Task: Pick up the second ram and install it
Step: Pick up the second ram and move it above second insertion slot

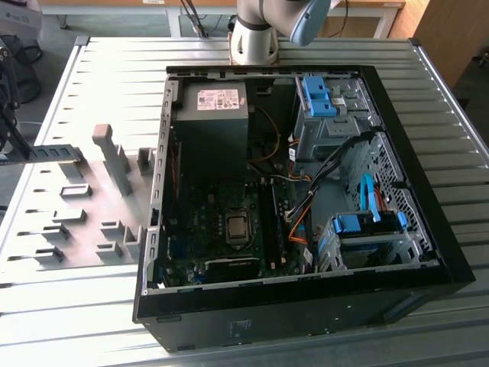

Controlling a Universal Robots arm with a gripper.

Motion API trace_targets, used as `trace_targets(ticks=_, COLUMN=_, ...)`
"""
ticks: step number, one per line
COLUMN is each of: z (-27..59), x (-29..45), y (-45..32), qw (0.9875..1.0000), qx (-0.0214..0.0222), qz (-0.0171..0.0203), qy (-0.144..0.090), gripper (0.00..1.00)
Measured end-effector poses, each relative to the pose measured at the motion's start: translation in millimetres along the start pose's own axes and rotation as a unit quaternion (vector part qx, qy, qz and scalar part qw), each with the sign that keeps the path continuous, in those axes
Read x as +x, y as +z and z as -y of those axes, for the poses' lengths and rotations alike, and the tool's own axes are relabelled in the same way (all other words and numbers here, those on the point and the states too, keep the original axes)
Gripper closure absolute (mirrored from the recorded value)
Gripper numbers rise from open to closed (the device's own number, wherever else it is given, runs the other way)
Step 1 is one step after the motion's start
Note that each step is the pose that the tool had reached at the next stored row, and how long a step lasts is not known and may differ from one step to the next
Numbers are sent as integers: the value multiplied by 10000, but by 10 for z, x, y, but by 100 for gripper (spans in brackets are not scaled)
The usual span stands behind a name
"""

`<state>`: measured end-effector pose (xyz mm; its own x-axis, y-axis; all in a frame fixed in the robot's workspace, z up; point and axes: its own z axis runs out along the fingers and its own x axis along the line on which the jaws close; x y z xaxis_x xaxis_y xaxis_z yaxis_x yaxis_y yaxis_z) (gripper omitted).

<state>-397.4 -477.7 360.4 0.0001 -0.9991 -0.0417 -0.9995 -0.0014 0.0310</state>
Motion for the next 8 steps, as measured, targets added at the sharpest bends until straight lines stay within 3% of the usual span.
trace_targets(ticks=8, z=-2, x=-3, y=-61, qw=10000, qx=0, qz=0, qy=0, gripper=86)
